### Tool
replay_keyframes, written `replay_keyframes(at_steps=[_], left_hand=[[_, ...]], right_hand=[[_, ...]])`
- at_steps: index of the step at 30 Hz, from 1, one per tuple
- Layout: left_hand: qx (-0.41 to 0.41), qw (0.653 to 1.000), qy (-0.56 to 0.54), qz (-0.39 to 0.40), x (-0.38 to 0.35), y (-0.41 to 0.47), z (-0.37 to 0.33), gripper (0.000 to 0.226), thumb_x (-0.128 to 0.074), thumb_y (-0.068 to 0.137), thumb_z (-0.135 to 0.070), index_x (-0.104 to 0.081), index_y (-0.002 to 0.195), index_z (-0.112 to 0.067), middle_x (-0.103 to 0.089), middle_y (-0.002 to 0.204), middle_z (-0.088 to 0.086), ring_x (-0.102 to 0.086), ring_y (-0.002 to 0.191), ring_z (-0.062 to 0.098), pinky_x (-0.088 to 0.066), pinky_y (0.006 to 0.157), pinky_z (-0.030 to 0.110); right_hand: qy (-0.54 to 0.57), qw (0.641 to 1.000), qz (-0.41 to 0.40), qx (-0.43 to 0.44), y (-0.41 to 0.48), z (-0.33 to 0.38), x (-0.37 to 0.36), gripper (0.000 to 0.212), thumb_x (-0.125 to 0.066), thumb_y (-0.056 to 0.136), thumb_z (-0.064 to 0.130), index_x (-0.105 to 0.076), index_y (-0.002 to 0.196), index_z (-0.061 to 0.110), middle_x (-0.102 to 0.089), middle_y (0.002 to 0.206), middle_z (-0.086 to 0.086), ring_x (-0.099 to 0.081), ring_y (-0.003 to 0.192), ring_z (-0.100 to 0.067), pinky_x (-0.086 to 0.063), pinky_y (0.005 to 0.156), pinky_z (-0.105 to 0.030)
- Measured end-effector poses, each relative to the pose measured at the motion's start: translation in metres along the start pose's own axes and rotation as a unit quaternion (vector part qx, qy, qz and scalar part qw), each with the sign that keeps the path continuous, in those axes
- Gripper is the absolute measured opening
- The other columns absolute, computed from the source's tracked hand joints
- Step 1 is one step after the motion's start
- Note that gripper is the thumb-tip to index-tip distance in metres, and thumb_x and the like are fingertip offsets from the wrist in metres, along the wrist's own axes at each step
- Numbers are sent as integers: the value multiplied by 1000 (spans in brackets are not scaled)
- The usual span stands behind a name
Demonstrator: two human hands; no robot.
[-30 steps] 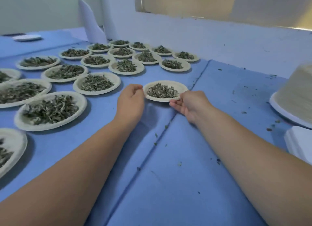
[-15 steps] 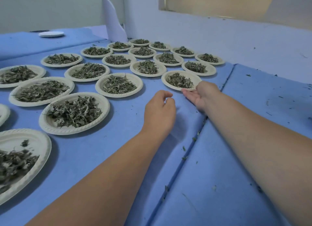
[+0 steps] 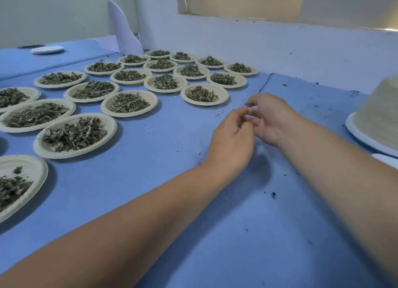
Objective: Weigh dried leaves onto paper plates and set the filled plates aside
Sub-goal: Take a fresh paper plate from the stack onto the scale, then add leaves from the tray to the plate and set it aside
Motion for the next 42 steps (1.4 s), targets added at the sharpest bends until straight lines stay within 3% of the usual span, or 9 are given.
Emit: replay_keyframes(at_steps=[4,8,12,16,19,22,27,36,42], left_hand=[[-28,999,-24,4,-54,-7,-27,38,-39,97,-10,-71,116,-17,-73,112,-3,-63,108,10,-48,92,25],[-28,998,-18,60,-124,-16,-47,40,-42,103,-15,-60,139,-16,-65,134,-1,-60,124,16,-47,107,35],[-22,989,-54,134,-185,-17,-69,34,-45,101,-16,-60,131,-21,-71,112,4,-74,92,22,-62,85,42],[-214,963,141,78,-219,-4,-110,30,-53,96,-18,-72,117,-23,-75,107,-7,-69,95,16,-54,92,36],[-357,885,295,50,-247,7,-140,33,-52,94,-12,-75,117,-18,-71,119,-2,-61,110,23,-48,95,36],[-403,824,390,78,-281,22,-154,42,-48,94,-5,-71,128,-16,-67,130,1,-52,123,29,-43,100,38],[-370,765,508,145,-314,34,-150,29,-45,90,-1,-67,98,-17,-60,88,5,-56,89,33,-40,71,38],[-440,639,605,178,-324,28,-150,16,-44,92,0,-43,96,-15,-35,73,-1,-45,76,28,-29,58,37],[-434,652,595,180,-318,31,-156,28,-41,100,-5,-57,124,-12,-53,89,4,-48,83,27,-39,67,40]], right_hand=[[7,997,-25,76,-38,21,71,11,-49,90,-1,-55,96,6,-65,90,-14,-71,65,-18,-56,53,-27],[-70,985,-43,153,-69,30,157,36,-59,87,8,-52,118,25,-72,106,-12,-74,93,-14,-60,66,-30],[-197,945,-142,217,-100,26,262,27,-62,87,19,-51,104,38,-74,98,0,-73,91,-15,-59,74,-40],[-433,815,-274,272,-131,28,355,20,-57,92,28,-53,111,35,-70,94,11,-63,85,-19,-45,71,-34],[-558,716,-317,274,-142,27,394,19,-56,93,26,-59,110,18,-65,89,-7,-57,77,-32,-44,66,-38],[-670,625,-343,208,-145,23,408,27,-48,97,40,-53,93,14,-51,75,-6,-50,71,-32,-39,63,-39],[-681,638,-316,172,-142,16,412,35,-41,100,50,-46,88,17,-46,75,-1,-43,73,-27,-35,61,-36],[-684,638,-313,162,-144,15,409,34,-42,99,48,-45,94,15,-46,78,-2,-42,75,-27,-38,67,-37],[-676,644,-312,173,-145,15,410,27,-47,97,43,-44,91,17,-36,69,5,-41,73,-25,-36,68,-36]])
Point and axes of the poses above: each hand's wrist, its own y-axis towards the middle knuckle, its own x-axis out of the back of the hand, z = x × y, the point moved 6 cm from there along y, towards the middle knuckle
